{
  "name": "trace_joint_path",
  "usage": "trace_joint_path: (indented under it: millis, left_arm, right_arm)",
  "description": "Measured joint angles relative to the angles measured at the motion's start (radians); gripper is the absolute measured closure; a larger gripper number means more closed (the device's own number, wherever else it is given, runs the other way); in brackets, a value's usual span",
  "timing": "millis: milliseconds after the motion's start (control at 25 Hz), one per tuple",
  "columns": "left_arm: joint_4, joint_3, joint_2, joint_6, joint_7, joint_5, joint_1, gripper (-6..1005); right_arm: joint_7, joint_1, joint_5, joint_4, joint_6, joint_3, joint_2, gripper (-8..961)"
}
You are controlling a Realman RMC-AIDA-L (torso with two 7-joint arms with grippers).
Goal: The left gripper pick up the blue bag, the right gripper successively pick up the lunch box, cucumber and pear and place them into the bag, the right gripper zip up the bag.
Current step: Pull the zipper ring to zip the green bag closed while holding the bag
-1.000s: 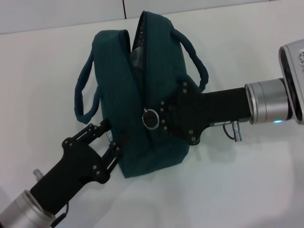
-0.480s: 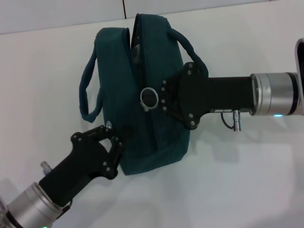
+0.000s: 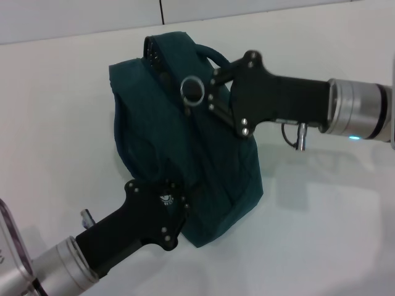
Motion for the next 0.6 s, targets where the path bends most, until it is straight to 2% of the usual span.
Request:
trace_joint_path:
  millis: [280, 600]
  left_arm:
    - [-0.021, -0.01, 0.007, 0.011, -0.003, -0.004, 0.011, 925]
    - [-0.097, -0.013, 0.01, 0.072, -0.021, -0.114, 0.04, 933]
  right_arm:
    - [-0.115, -0.012, 0.137, 0.046, 0.001, -0.05, 0.0, 937]
    - [-0.203, -0.027, 0.206, 0.092, -0.029, -0.069, 0.0, 937]
